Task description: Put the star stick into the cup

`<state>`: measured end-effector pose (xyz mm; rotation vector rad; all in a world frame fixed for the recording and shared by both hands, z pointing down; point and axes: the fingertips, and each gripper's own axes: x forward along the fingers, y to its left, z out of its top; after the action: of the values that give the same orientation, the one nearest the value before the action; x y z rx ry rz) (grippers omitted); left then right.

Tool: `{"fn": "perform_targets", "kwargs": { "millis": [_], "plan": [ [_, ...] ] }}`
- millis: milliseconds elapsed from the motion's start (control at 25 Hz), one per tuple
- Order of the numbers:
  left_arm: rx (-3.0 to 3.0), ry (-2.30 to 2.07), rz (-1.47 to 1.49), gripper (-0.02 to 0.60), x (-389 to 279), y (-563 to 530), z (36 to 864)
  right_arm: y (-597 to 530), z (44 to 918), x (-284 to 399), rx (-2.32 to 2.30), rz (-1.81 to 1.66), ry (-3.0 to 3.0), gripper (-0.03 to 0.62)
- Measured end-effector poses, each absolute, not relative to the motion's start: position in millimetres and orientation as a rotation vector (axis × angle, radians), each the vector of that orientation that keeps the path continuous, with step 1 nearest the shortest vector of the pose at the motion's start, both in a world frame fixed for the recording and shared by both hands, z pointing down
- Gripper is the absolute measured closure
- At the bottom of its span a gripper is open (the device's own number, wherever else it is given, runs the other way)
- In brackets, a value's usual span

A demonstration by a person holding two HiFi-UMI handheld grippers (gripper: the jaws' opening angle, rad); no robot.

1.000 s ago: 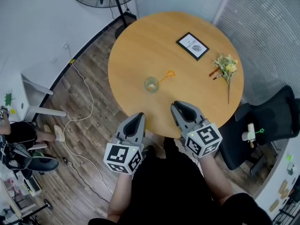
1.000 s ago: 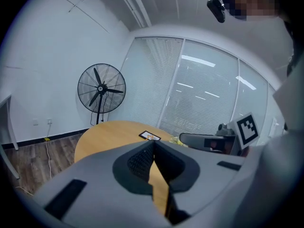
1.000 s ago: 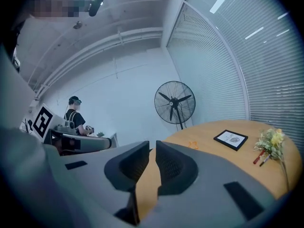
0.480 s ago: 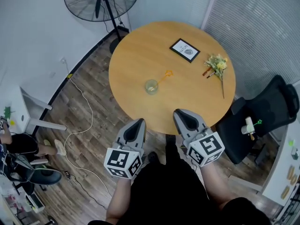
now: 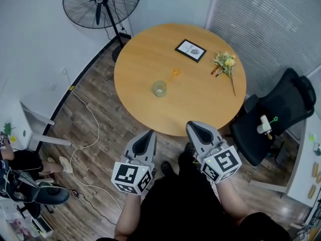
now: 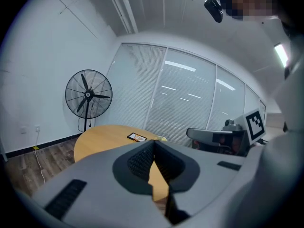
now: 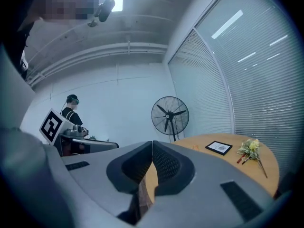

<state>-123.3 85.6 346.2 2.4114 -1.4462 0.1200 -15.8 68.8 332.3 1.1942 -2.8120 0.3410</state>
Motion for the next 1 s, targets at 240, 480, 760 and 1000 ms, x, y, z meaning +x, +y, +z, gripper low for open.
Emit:
{"fn": "perform_targets", "kwargs": {
  "millis": [240,480,760,1000],
  "plan": [
    [2.427,-1.443,0.108,0.583,-120.7,95.6,342.6,83.6,328.8,-13.0,1.187,0.328,-2.825,0.584],
    [2.423,-1.465,0.081,0.583,-113.3,97.0,339.0,87.9,329.9,-4.4,1.146,0.305,-2.828,0.585],
    [2.400,-1.480,0.088,0.583,-119.7,97.2,341.2,86.4,334.5,-8.3,1.140,0.347,-2.826,0.585],
    [2.399,-1.478,0.099,0.583,-119.5,99.1,344.1,88.1,334.6,-8.9,1.141,0.346,-2.829,0.585]
  ]
}}
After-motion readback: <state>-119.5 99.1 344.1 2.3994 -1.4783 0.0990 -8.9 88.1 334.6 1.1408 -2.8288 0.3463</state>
